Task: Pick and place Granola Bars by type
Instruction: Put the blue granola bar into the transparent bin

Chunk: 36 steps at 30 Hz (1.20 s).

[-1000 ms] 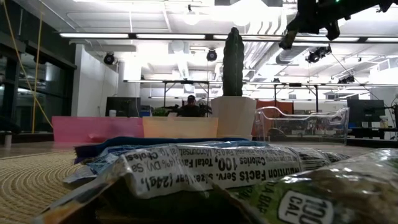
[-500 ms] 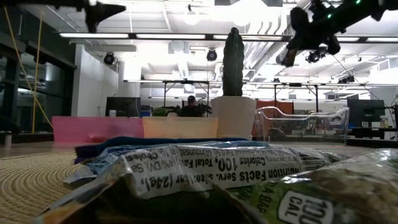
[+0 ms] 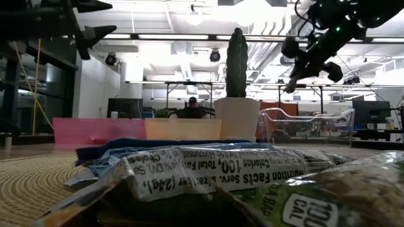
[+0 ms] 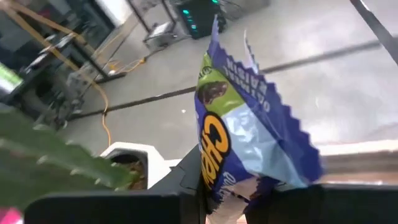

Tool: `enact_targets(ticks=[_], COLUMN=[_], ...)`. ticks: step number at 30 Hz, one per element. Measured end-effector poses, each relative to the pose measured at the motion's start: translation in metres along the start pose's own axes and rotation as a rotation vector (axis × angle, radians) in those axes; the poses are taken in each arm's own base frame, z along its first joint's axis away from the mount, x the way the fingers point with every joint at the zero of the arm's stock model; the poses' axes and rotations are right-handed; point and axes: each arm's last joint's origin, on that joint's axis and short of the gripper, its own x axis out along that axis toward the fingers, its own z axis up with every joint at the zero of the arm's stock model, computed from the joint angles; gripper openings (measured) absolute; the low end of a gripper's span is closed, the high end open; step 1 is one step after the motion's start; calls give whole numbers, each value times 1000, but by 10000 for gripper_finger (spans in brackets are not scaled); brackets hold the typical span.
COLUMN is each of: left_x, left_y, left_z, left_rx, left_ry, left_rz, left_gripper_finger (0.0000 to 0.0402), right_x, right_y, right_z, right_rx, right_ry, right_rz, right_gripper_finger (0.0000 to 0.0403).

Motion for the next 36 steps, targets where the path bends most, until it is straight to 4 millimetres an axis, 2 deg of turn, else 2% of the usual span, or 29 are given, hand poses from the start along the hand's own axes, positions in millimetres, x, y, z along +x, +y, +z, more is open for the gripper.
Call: enact_targets(ticks=[5, 17, 22, 28, 36], left_x=[-9, -9, -7, -2, -2], left_y=[10, 8, 5, -1, 1], left_z=[-15, -16, -22, -40, -49], left_rx=[-31, -82, -101, -107, 38], left_ry=[-132, -97, -54, 38, 19], left_rz=[-34, -117, -121, -61, 162], left_gripper_finger=[245, 245, 245, 245, 245], right_x=[10, 14, 13, 13, 13], right_y=[-4, -12, -11, -11, -12], right_z=[-5, -30, -33, -33, -33], right_rx=[116, 269, 296, 300, 296], right_ry=[1, 4, -15, -38, -39], right_rz=[-62, -104, -97, -107, -117], right_gripper_finger=[57, 57, 57, 57, 57])
